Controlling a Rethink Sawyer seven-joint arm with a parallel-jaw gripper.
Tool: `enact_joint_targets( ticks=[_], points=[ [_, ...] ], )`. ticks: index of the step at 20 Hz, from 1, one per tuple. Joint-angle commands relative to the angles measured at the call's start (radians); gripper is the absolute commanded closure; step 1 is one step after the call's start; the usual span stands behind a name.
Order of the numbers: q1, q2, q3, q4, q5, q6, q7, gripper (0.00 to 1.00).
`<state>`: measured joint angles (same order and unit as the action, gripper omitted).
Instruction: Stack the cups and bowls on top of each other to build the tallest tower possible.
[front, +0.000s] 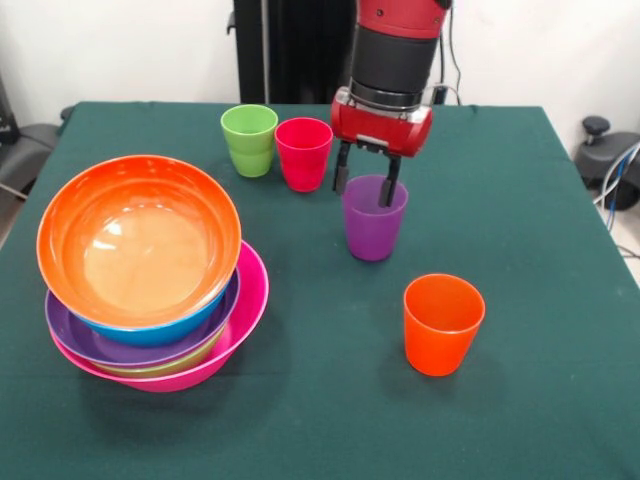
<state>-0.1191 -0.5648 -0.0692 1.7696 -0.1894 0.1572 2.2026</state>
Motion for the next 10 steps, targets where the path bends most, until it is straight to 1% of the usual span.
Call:
enact_joint_targets(
  ticks=[1,5,10],
  points=[
    [-0.001,0.092,0.051,-0.021,-0.03,-0.056,0.069,0.0],
    [-0.004,0.115,0.046,-0.04,-0.031,-0.067,0.06,0.0],
    [-0.015,0.109,0.052,-0.021,-0.039,-0.082,0.051,0.0]
  ],
)
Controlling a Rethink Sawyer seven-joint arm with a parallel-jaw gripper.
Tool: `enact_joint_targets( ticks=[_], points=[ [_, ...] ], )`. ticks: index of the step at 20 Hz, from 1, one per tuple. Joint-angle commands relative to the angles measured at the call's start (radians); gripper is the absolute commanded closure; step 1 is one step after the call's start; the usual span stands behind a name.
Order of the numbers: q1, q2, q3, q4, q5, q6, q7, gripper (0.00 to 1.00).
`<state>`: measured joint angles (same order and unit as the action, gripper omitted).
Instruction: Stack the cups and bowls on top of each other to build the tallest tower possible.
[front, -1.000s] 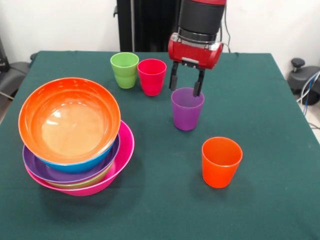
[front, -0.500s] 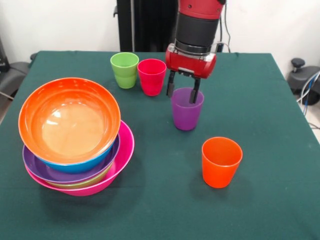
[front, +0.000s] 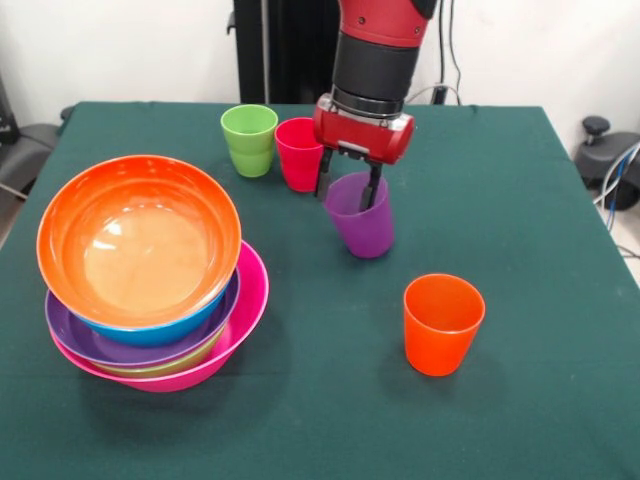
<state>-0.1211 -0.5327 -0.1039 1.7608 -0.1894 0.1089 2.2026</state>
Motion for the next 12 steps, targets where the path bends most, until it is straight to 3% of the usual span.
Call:
enact_joint_targets(
  ticks=[1,12],
  points=[
    [-0.016,0.072,0.09,-0.009,-0.04,-0.029,0.048,0.0],
    [-0.006,0.027,0.088,0.014,-0.026,-0.004,0.056,0.0]
  ],
)
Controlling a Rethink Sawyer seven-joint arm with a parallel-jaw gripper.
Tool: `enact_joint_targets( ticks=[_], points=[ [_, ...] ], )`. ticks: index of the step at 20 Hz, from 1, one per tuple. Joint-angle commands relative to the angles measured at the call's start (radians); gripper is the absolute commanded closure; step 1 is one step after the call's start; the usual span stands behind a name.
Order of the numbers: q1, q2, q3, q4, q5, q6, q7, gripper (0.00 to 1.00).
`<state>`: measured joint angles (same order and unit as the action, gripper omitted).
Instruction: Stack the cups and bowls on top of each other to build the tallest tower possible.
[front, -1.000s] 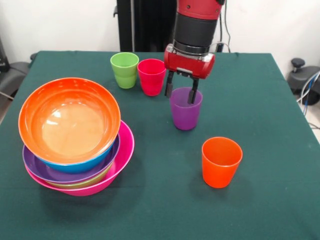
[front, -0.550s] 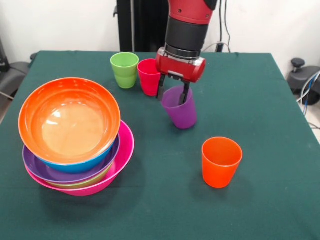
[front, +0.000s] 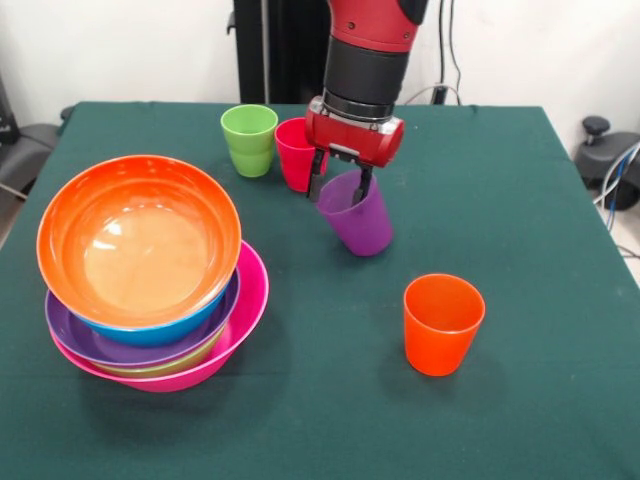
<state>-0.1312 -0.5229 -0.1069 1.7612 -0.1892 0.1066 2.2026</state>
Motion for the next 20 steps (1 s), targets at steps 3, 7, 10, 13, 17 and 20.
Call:
enact_joint_targets(
  ticks=[3,7,10,13,17,20],
  points=[
    [0.003,-0.015,0.094,0.021,-0.021,0.032,0.048,0.0],
    [0.021,-0.035,0.086,0.027,-0.011,0.056,0.054,0.0],
    [0.017,-0.039,0.09,0.016,-0.006,0.072,0.049,0.0],
    [0.017,-0.033,0.091,0.011,-0.007,0.069,0.049,0.0],
    [0.027,-0.034,0.086,0.016,-0.006,0.067,0.054,0.0],
    [0.035,-0.029,0.081,0.009,-0.002,0.07,0.058,0.0]
  ],
)
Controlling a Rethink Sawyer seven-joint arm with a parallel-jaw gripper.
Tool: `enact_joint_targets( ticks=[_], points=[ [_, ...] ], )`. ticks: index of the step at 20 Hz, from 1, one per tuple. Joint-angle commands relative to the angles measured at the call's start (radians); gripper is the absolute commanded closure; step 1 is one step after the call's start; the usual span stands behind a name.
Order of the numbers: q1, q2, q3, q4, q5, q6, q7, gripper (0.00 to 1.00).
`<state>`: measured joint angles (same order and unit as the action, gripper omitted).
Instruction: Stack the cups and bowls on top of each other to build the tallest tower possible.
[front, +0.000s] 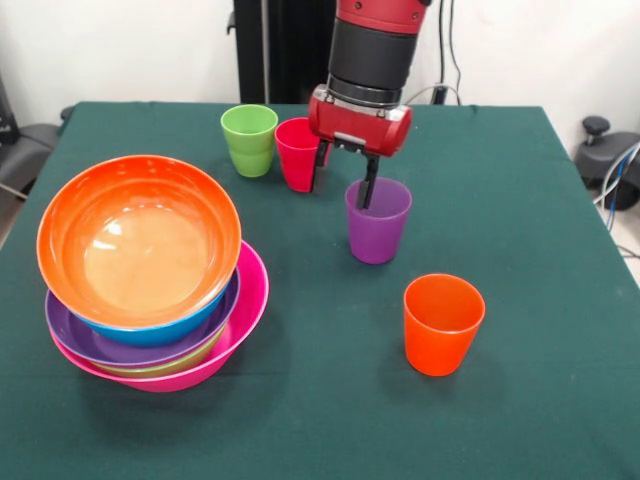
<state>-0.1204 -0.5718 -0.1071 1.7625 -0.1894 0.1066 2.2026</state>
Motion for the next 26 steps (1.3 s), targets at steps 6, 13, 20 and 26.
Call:
enact_joint_targets(
  ticks=[6,13,20,26],
  points=[
    [0.057,0.042,0.061,-0.024,0.015,0.081,0.073,0.0],
    [0.068,0.12,0.048,-0.066,0.015,0.028,0.082,0.0],
    [0.066,0.129,0.052,-0.063,0.015,0.012,0.086,0.0],
    [0.049,0.124,0.06,-0.058,0.008,0.011,0.078,0.0]
  ],
)
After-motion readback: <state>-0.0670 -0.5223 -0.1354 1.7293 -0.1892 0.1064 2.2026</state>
